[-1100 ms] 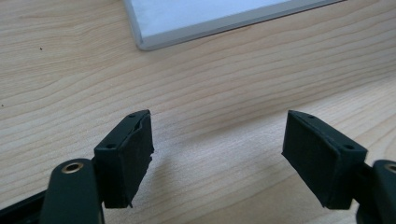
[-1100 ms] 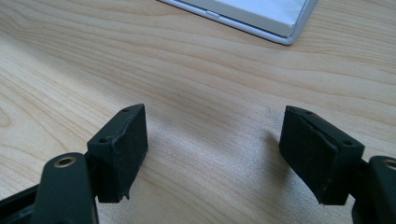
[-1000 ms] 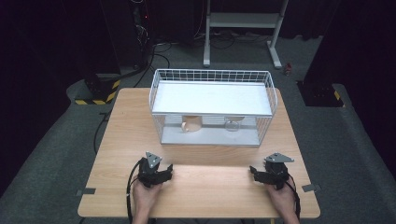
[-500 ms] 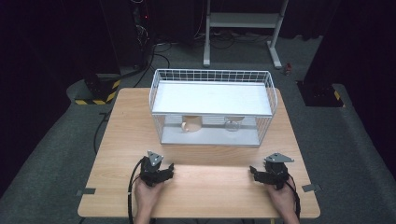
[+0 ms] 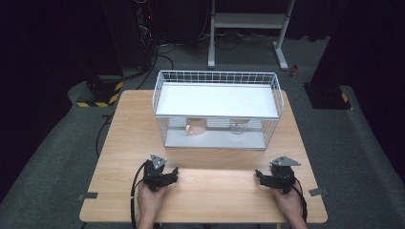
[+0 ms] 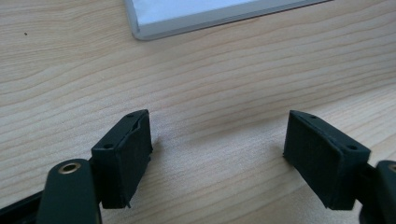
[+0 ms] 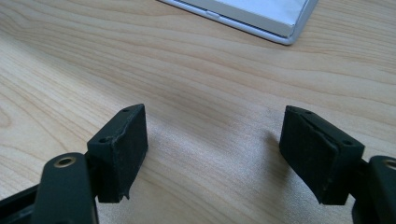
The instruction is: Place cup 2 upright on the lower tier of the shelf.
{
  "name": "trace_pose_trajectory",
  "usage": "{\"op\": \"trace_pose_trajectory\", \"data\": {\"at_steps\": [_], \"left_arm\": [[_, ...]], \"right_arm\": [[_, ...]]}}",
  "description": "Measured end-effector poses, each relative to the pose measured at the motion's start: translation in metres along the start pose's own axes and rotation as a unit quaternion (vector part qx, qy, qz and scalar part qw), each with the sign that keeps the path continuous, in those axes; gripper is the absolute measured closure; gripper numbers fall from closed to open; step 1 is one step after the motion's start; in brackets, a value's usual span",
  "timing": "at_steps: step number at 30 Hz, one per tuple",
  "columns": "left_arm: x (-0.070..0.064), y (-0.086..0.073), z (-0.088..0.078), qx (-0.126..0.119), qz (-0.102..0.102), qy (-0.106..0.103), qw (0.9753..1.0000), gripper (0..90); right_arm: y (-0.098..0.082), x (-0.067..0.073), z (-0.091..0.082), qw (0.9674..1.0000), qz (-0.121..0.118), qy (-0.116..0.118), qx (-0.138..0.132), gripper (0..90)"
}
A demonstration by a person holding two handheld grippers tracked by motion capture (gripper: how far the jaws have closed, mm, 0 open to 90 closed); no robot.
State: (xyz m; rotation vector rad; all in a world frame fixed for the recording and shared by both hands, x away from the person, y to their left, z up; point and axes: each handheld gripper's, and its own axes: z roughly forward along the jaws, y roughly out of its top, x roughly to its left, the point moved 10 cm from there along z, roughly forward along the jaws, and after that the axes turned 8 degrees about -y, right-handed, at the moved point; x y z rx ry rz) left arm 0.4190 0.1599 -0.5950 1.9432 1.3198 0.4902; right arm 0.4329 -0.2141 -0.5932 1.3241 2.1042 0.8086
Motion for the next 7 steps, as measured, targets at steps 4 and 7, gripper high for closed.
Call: {"op": "trace_pose_trajectory", "data": {"at_steps": [4, 7], "left_arm": [[-0.0009, 0.0003, 0.0006, -0.001, -0.004, 0.0, 1.0, 21.4], [-0.0012, 0.0003, 0.0008, -0.001, -0.003, -0.001, 1.0, 20.2]], "right_arm": [[0.0, 0.0, 0.0, 1.0, 0.0, 0.0, 0.0, 23.4], [0.0, 0.0, 0.0001, 1.0, 0.0, 0.001, 0.0, 23.0]]}}
